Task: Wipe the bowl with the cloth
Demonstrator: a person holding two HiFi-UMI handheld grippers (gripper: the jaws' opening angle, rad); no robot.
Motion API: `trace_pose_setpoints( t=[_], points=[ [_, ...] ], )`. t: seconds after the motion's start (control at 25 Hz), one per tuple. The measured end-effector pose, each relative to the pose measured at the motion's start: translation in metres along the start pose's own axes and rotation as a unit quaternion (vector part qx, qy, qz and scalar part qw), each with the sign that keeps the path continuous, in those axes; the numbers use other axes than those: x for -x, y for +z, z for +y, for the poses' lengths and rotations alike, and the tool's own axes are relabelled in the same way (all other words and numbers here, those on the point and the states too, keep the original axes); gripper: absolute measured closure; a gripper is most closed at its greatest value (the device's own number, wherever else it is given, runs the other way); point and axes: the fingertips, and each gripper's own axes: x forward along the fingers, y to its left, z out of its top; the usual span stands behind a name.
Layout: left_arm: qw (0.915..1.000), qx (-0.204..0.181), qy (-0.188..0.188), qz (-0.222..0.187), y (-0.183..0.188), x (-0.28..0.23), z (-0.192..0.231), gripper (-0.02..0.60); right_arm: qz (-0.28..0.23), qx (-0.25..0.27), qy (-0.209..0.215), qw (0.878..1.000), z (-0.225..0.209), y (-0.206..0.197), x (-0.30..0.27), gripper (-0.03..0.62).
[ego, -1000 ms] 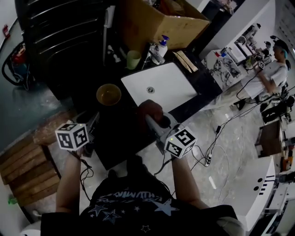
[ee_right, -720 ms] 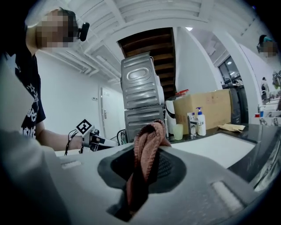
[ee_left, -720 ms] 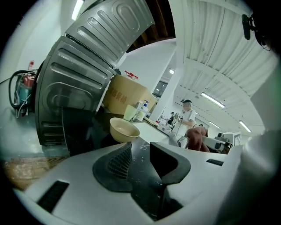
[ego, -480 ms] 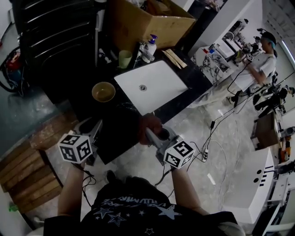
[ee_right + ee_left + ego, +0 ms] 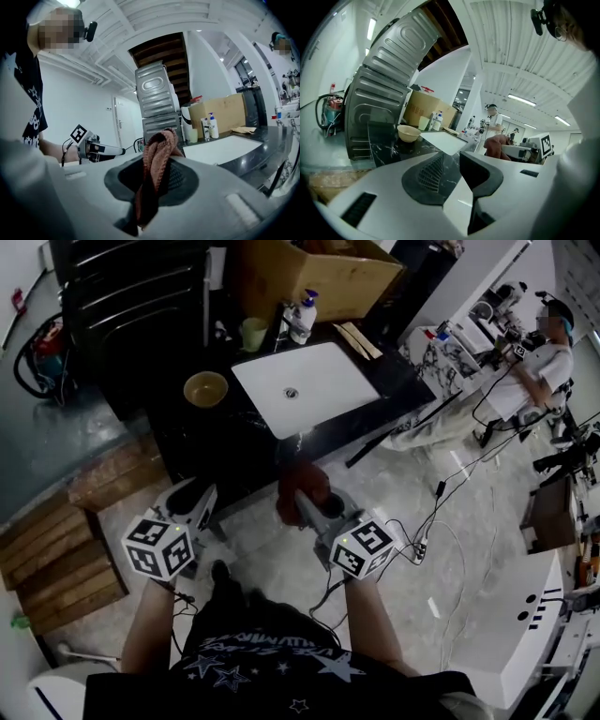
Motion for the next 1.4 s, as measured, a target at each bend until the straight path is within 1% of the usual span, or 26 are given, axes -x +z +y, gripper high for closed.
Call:
trace_pose_setpoints(
  t=[0.08, 0.16, 0.2, 0.24, 0.28, 0.32, 0.48, 0.56, 0.8, 0.84, 1.04, 1.2, 1.4],
  points=[
    [0.9999, 0.012, 0.004, -0.002, -0.009, 0.008, -0.018, 0.468, 0.001, 0.003, 0.017, 1.0, 0.012, -0.005, 0.014, 0.534],
    [0.9997, 0.024, -0.005, 0.006, -0.02, 0.013, -0.039, 0.468, -0.002, 0.0, 0.034, 0.999, 0.021, -0.008, 0.026, 0.534],
    [0.9996, 0.024, -0.011, 0.014, -0.026, 0.013, -0.05, 0.468, -0.004, -0.005, 0.04, 0.999, 0.023, -0.011, 0.03, 0.534],
    [0.9995, 0.019, -0.016, 0.022, -0.033, 0.013, -0.059, 0.477, -0.005, -0.011, 0.045, 0.999, 0.024, -0.014, 0.034, 0.534],
    [0.9993, 0.012, -0.019, 0.031, -0.039, 0.013, -0.067, 0.52, -0.005, -0.015, 0.049, 0.999, 0.023, -0.017, 0.036, 0.534],
    [0.9991, 0.007, -0.021, 0.037, -0.044, 0.013, -0.074, 0.535, -0.002, -0.018, 0.05, 0.999, 0.023, -0.021, 0.038, 0.534],
    [0.998, 0.013, -0.041, 0.047, -0.055, 0.015, -0.094, 0.535, 0.013, -0.015, 0.042, 0.999, 0.02, -0.033, 0.051, 0.534],
    [0.9976, 0.007, -0.049, 0.05, -0.057, 0.017, -0.098, 0.535, 0.016, -0.015, 0.036, 0.999, 0.022, -0.036, 0.057, 0.534],
    [0.9964, -0.001, -0.068, 0.05, -0.07, 0.041, -0.106, 0.542, 0.021, -0.006, 0.013, 1.0, 0.048, -0.04, 0.075, 0.534],
    [0.9964, -0.005, -0.069, 0.049, -0.072, 0.048, -0.108, 0.568, 0.023, -0.004, 0.007, 1.0, 0.055, -0.041, 0.078, 0.534],
    [0.9953, -0.027, -0.084, 0.039, -0.078, 0.098, -0.113, 0.574, 0.027, -0.005, -0.02, 0.999, 0.103, -0.049, 0.087, 0.534],
    [0.9946, -0.049, -0.087, 0.027, -0.08, 0.146, -0.11, 0.574, 0.019, 0.0, -0.03, 0.999, 0.148, -0.053, 0.091, 0.534],
    [0.9933, -0.063, -0.094, 0.022, -0.097, 0.211, -0.107, 0.574, 0.016, 0.002, -0.04, 0.999, 0.209, -0.065, 0.101, 0.534]
  ],
)
